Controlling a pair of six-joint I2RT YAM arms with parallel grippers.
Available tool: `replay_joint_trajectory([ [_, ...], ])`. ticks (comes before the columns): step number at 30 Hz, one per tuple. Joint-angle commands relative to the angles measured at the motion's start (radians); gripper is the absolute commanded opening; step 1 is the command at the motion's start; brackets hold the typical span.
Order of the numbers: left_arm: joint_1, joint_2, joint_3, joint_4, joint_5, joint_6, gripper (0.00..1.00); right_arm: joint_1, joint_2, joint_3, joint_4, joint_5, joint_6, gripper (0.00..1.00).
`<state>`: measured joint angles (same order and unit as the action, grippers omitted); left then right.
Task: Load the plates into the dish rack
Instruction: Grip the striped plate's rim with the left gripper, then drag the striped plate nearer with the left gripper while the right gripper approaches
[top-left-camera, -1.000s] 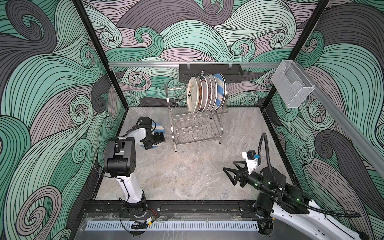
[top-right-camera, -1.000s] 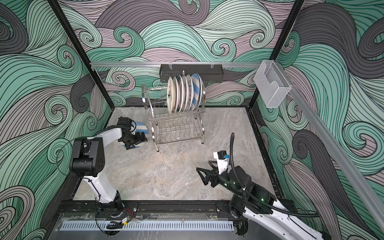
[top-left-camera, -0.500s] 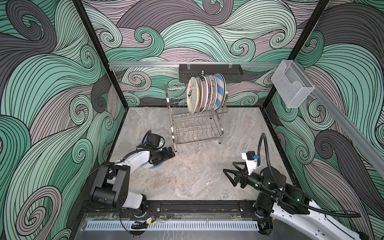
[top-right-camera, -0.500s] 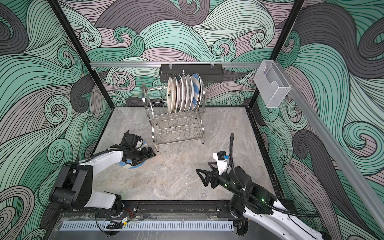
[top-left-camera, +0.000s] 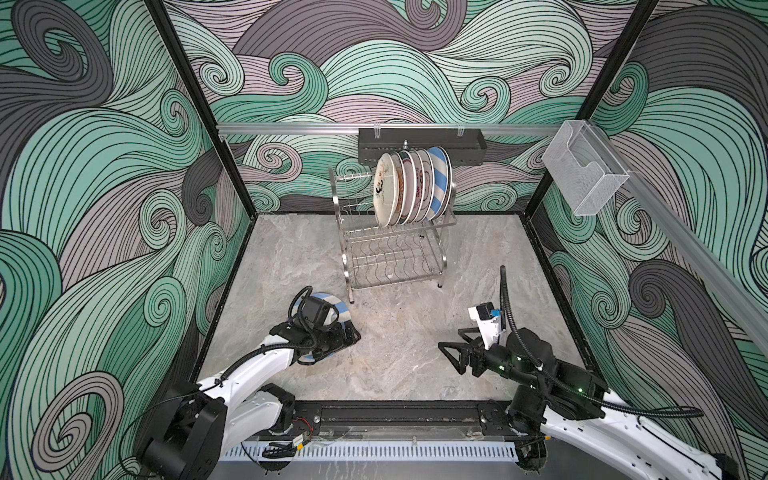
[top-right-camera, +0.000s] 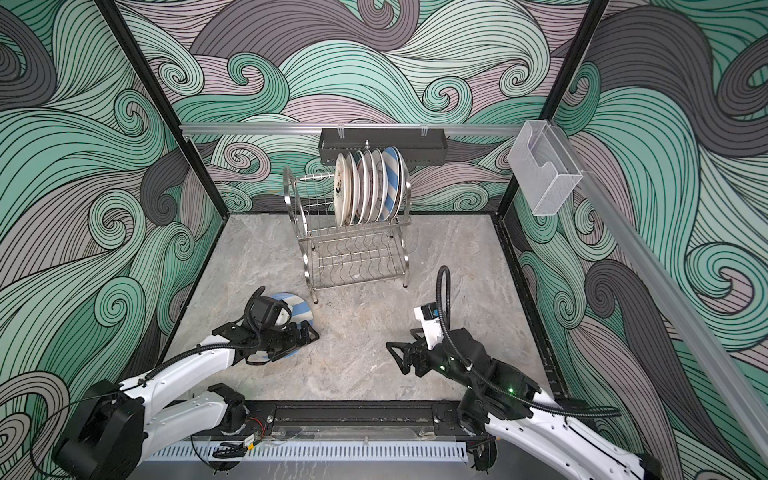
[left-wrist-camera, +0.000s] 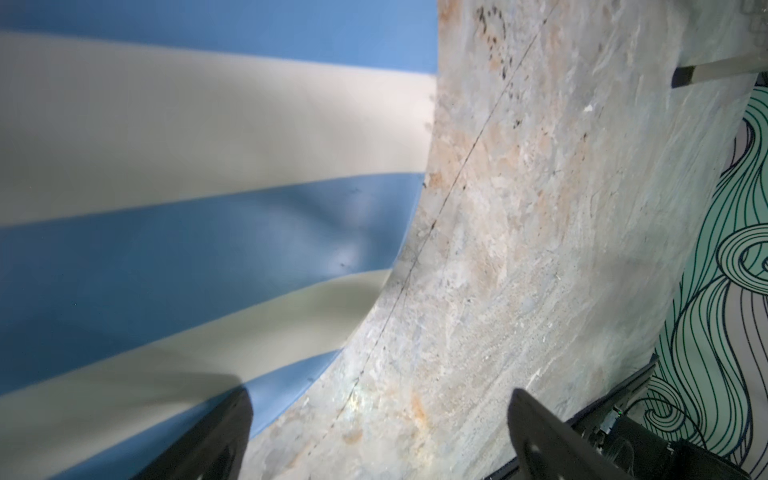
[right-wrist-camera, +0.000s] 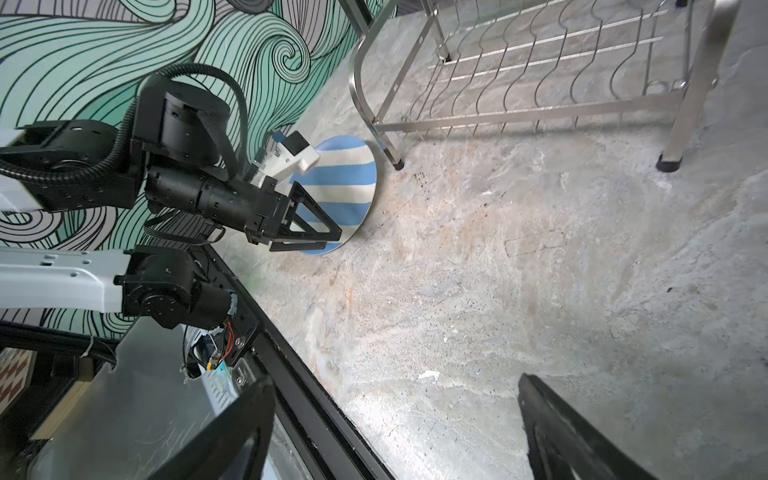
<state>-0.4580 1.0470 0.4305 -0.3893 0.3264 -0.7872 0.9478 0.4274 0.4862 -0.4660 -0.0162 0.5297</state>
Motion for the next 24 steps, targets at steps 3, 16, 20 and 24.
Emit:
replay_joint_trajectory([
  [3,-0.024,-0.058,0.073,-0.247,-0.098,-0.002,0.99,-0.004,0.105,-0.007,0.099,-0.079,0.020,0.91],
  [16,0.107,-0.176,0.200,-0.313,-0.650,0.099,0.99,-0.003,0.516,-0.020,0.583,-0.203,0.132,0.91],
  [20,0.310,-0.070,0.163,-0.174,-0.504,0.159,0.99,0.000,0.706,0.030,0.701,-0.219,0.139,0.90],
  [24,0.377,0.039,0.145,-0.058,-0.415,0.186,0.99,0.005,0.846,0.068,0.796,-0.186,0.152,0.89],
])
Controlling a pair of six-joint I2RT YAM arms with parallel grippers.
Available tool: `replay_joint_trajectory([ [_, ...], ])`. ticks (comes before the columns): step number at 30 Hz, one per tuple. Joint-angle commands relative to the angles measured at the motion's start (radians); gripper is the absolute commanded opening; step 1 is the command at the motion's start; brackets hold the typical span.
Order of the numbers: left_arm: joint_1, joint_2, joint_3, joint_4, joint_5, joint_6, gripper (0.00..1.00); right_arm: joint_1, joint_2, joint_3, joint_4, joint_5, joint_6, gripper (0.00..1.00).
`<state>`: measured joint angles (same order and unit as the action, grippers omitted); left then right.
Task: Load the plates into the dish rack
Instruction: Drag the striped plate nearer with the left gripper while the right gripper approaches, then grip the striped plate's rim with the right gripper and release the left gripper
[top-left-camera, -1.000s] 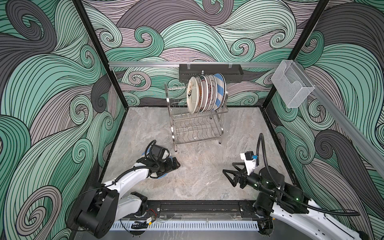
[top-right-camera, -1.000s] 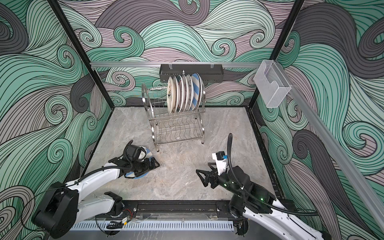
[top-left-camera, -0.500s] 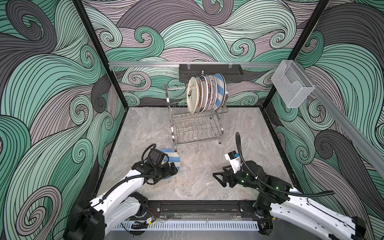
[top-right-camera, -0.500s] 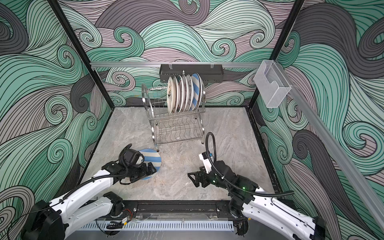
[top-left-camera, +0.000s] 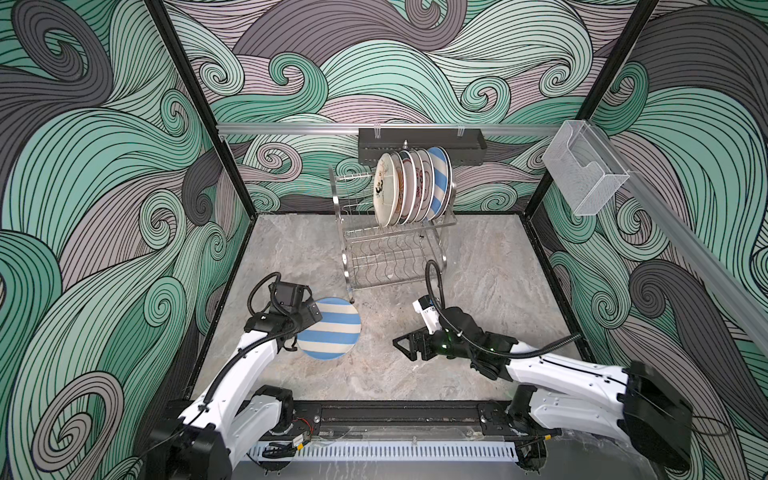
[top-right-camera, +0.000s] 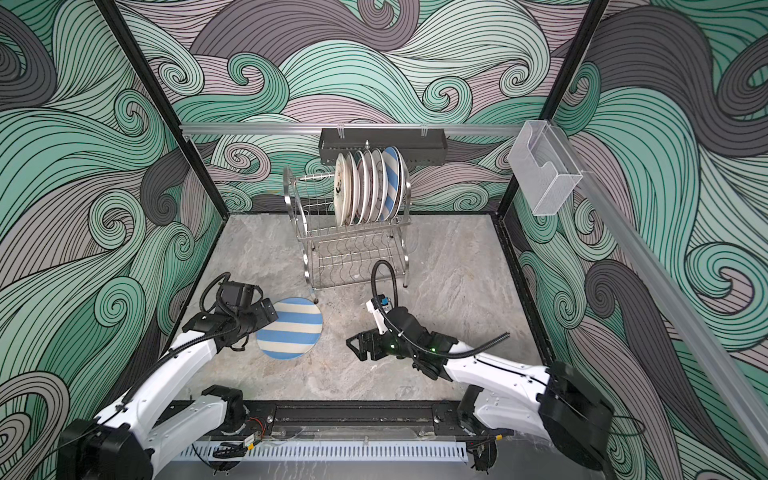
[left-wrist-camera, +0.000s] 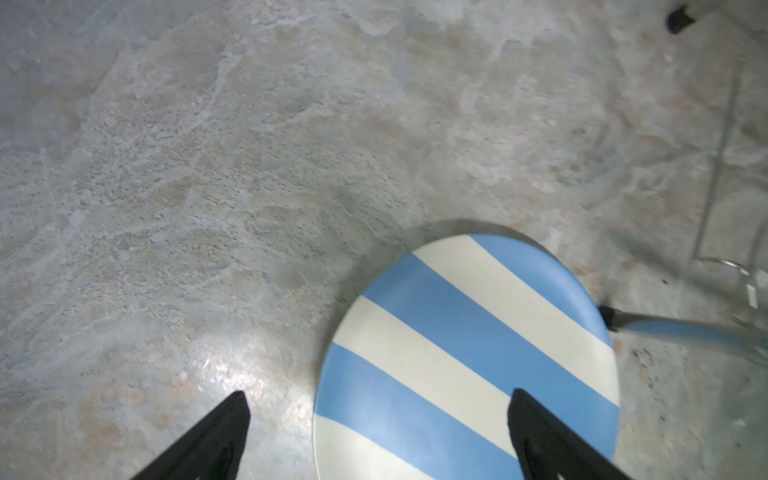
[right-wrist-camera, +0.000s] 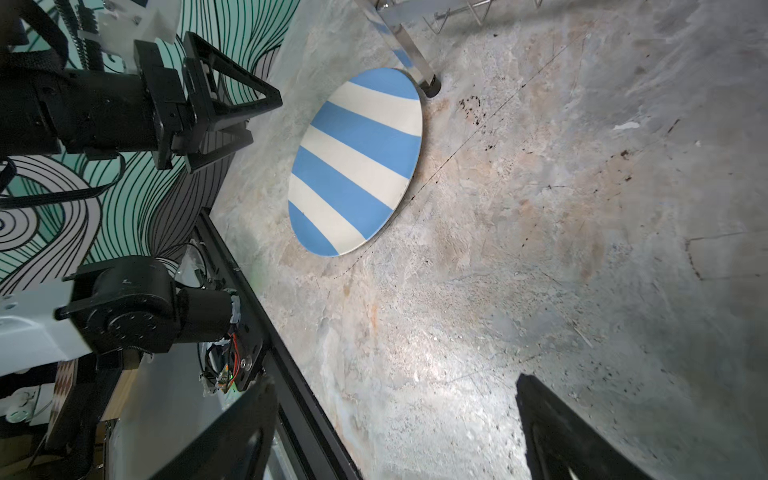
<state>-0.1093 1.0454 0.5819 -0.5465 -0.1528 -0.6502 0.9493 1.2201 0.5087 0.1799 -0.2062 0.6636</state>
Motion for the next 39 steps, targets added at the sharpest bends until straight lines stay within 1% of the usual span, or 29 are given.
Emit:
replay_joint_trajectory([
  [1,0.037,0.063,-0.007,0.114,0.083,0.049,0.99,0.009,0.082,0.053,0.170,0.021,0.021,0.89],
  [4,0.055,0.116,-0.001,0.142,0.162,0.065,0.99,0.013,0.188,0.090,0.239,0.018,0.041,0.88],
  [9,0.069,0.171,0.007,0.158,0.249,0.102,0.99,0.019,0.393,0.162,0.378,-0.082,0.101,0.86],
  [11,0.071,0.175,0.002,0.162,0.272,0.112,0.99,0.021,0.451,0.176,0.424,-0.100,0.111,0.83],
  [15,0.072,0.151,-0.037,0.189,0.314,0.115,0.99,0.026,0.519,0.218,0.403,-0.106,0.102,0.83],
  [20,0.072,0.129,-0.060,0.165,0.351,0.113,0.99,0.032,0.603,0.272,0.383,-0.126,0.113,0.83],
  [24,0.072,0.121,-0.064,0.159,0.340,0.104,0.99,0.034,0.669,0.309,0.400,-0.142,0.136,0.83],
  [27,0.072,0.141,-0.052,0.152,0.341,0.108,0.99,0.039,0.706,0.334,0.402,-0.149,0.147,0.82],
  [29,0.072,0.134,-0.034,0.118,0.289,0.110,0.99,0.039,0.715,0.332,0.398,-0.130,0.160,0.81],
  [31,0.072,0.100,-0.027,0.093,0.181,0.104,0.98,0.039,0.710,0.324,0.394,-0.107,0.162,0.81],
  [32,0.077,0.082,-0.035,0.108,0.154,0.099,0.99,0.038,0.705,0.320,0.390,-0.097,0.163,0.82],
  [34,0.080,0.074,-0.060,0.180,0.125,0.090,0.99,0.039,0.708,0.322,0.384,-0.087,0.161,0.82],
  [35,0.087,0.083,-0.060,0.189,0.120,0.087,0.99,0.039,0.711,0.326,0.381,-0.090,0.161,0.82],
  [37,0.091,0.126,-0.051,0.192,0.120,0.082,0.99,0.039,0.723,0.335,0.383,-0.096,0.163,0.82],
  [39,0.096,0.179,-0.020,0.157,0.120,0.084,0.98,0.038,0.733,0.342,0.386,-0.098,0.166,0.82],
])
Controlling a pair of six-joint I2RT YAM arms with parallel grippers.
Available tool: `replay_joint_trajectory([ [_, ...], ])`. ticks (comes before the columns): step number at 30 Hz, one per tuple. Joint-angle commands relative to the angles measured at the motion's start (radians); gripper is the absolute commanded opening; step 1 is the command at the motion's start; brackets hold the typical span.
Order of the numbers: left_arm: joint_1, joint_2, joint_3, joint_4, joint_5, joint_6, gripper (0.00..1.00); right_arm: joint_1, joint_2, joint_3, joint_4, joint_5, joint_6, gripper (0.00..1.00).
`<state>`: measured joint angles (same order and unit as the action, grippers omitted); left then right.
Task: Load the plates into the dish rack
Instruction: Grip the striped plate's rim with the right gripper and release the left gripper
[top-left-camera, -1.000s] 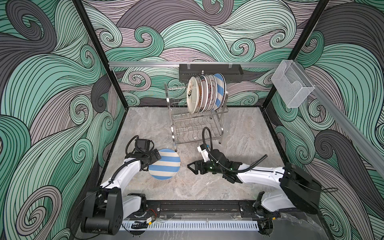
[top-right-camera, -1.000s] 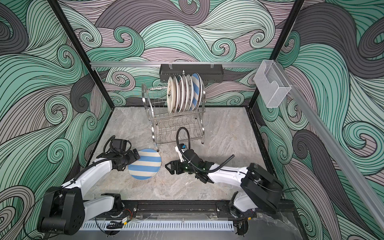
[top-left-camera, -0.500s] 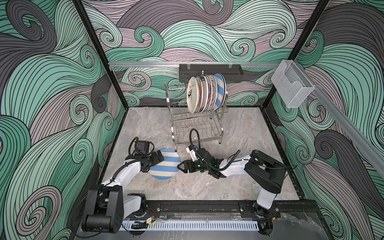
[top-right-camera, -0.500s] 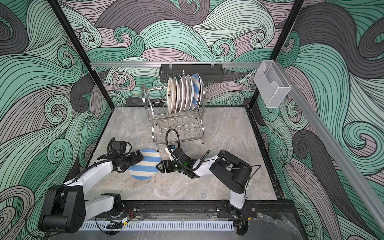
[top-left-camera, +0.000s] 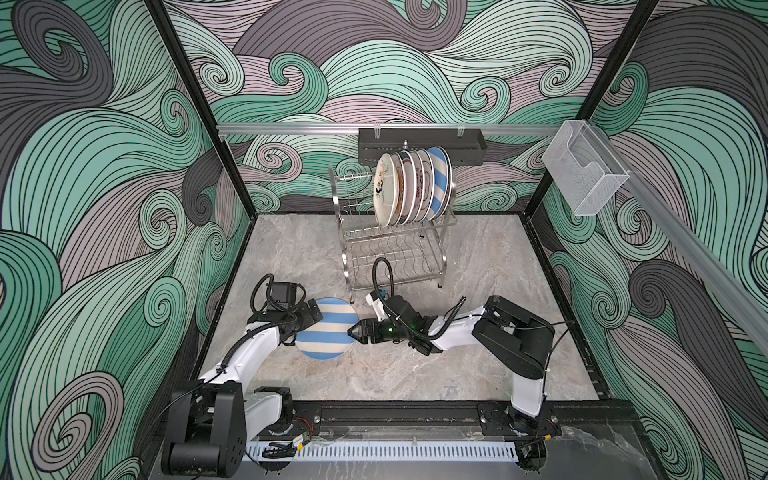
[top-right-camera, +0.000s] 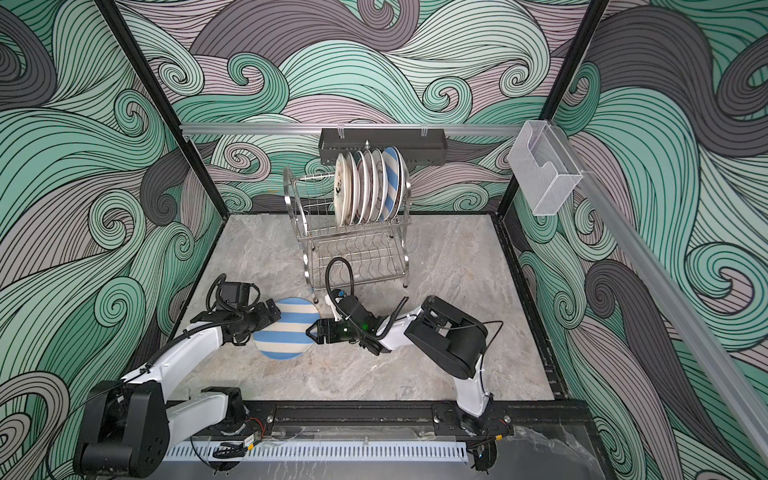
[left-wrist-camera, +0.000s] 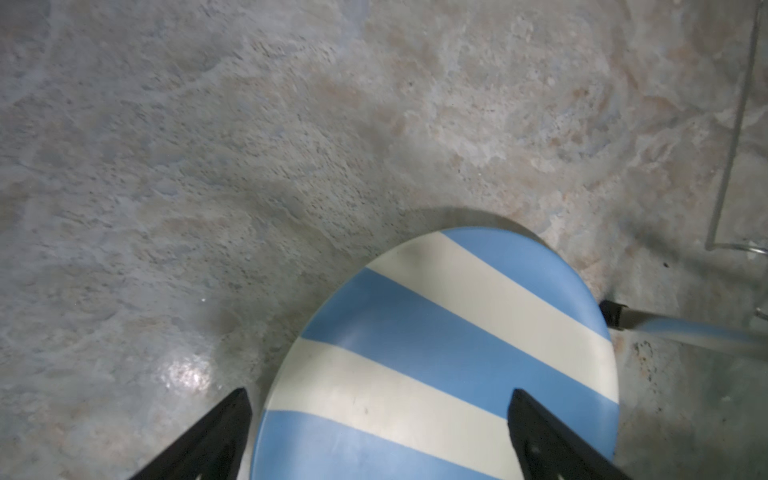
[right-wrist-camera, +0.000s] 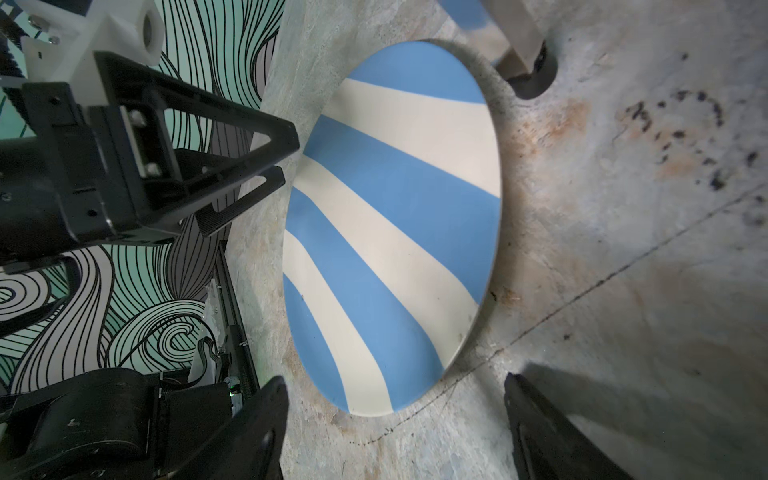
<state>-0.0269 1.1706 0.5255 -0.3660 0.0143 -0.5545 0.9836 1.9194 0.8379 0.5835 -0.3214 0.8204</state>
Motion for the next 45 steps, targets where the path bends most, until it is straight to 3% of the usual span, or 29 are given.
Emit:
replay_joint_trajectory([
  [1,0.017,0.085,0.061,-0.054,-0.043,-0.005,0.99,0.004,0.038,0.017,-0.018,0.020,0.010,0.82],
  [8,0.027,0.212,0.033,0.114,0.153,-0.043,0.99,0.002,0.071,0.048,-0.019,0.022,0.013,0.82],
  [15,0.027,0.191,0.029,0.108,0.197,-0.037,0.99,-0.010,0.111,0.067,0.008,0.004,0.042,0.78],
  [25,0.024,0.116,-0.012,0.105,0.294,-0.064,0.99,-0.025,0.155,0.060,0.194,-0.087,0.161,0.58],
  [37,0.022,0.053,-0.040,0.107,0.328,-0.045,0.98,-0.025,0.033,0.015,0.142,-0.045,0.143,0.32],
  [45,0.016,-0.008,-0.070,0.099,0.340,-0.026,0.98,-0.018,-0.035,-0.015,0.126,-0.024,0.143,0.19],
])
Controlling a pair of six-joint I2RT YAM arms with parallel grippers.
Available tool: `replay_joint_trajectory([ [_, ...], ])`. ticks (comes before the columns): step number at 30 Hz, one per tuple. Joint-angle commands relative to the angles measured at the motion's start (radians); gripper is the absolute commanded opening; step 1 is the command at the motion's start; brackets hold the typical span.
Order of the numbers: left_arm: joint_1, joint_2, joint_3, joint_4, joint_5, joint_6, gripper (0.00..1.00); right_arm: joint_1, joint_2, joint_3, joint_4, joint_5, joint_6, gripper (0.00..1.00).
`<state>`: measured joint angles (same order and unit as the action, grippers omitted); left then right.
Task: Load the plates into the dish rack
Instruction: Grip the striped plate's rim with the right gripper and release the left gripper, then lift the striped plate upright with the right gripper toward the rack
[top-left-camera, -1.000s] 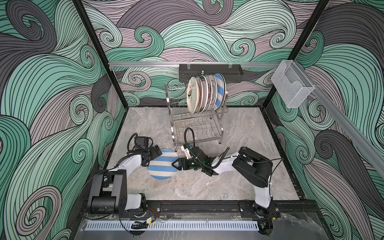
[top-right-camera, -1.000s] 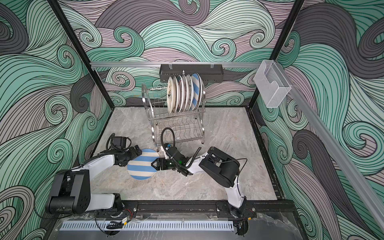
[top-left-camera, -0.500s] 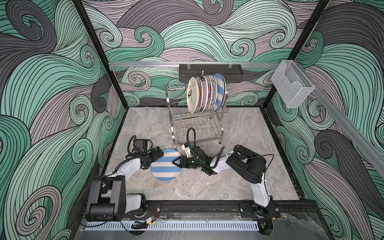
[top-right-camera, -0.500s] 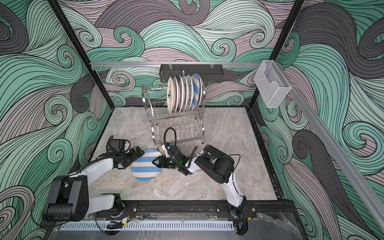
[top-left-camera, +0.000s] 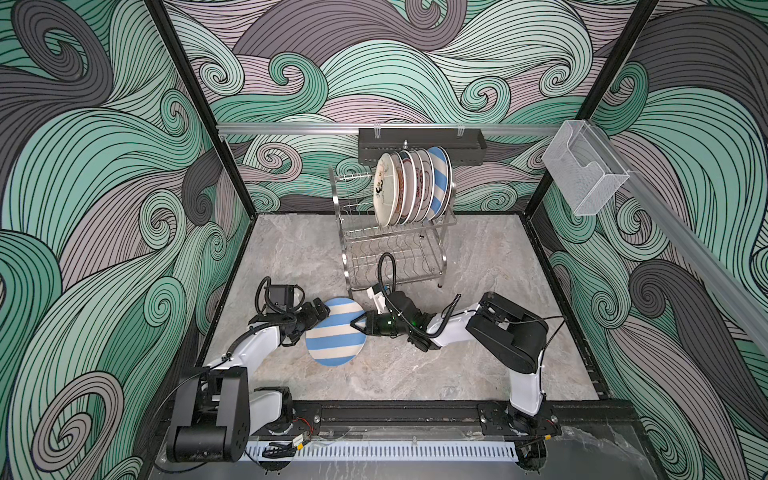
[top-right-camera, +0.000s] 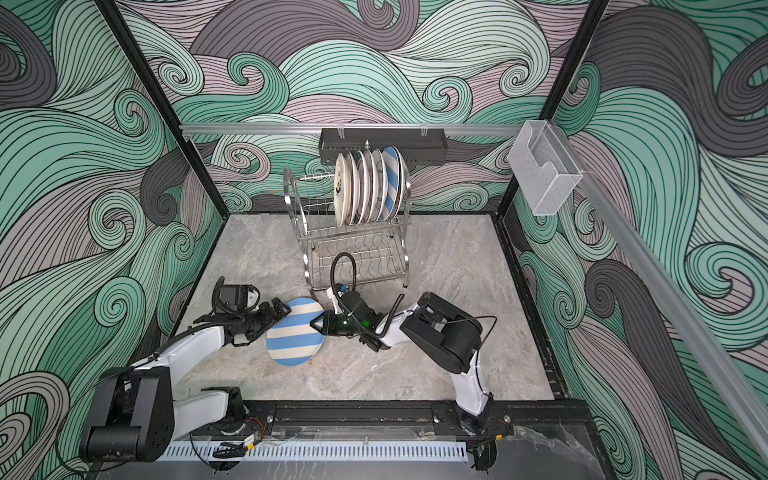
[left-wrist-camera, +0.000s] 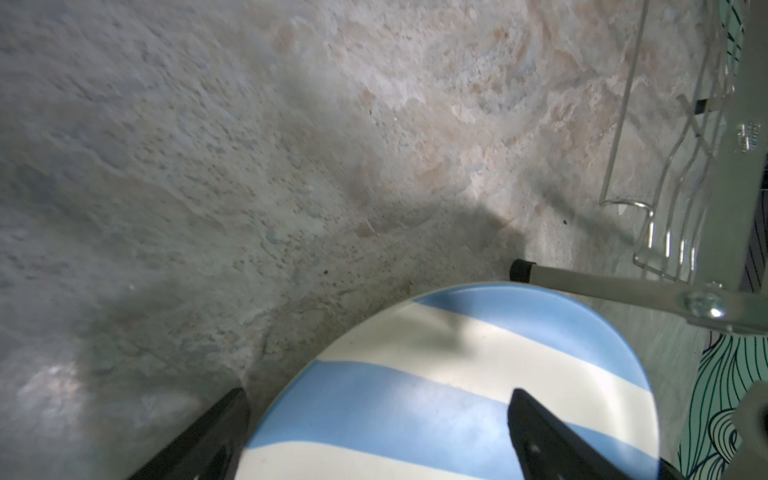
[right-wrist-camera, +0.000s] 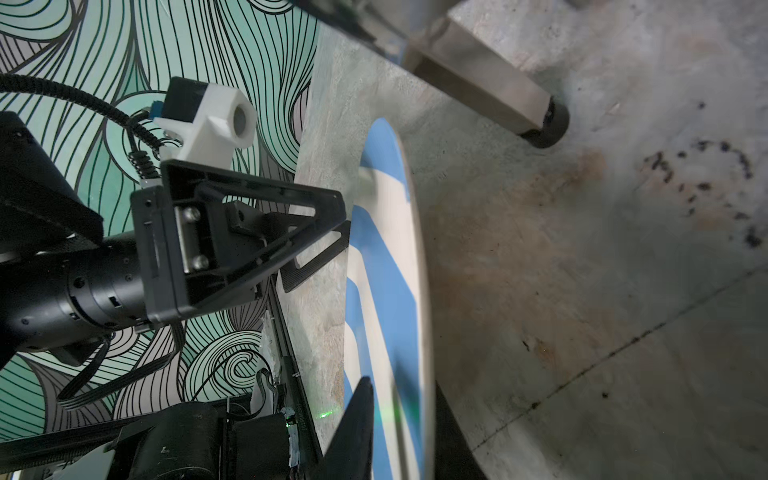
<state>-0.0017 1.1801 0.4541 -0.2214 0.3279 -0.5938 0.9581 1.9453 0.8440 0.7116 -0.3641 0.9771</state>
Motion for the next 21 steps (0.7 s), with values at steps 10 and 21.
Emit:
replay_joint_trajectory([
  [10,-0.008,-0.077,-0.002,-0.073,-0.013,0.040,0.99,0.011,-0.398,-0.122,-0.263,0.142,-0.125,0.07],
  [21,-0.008,-0.105,-0.024,-0.047,0.026,0.054,0.98,0.014,-0.957,-0.074,-0.950,0.360,-0.329,0.00],
])
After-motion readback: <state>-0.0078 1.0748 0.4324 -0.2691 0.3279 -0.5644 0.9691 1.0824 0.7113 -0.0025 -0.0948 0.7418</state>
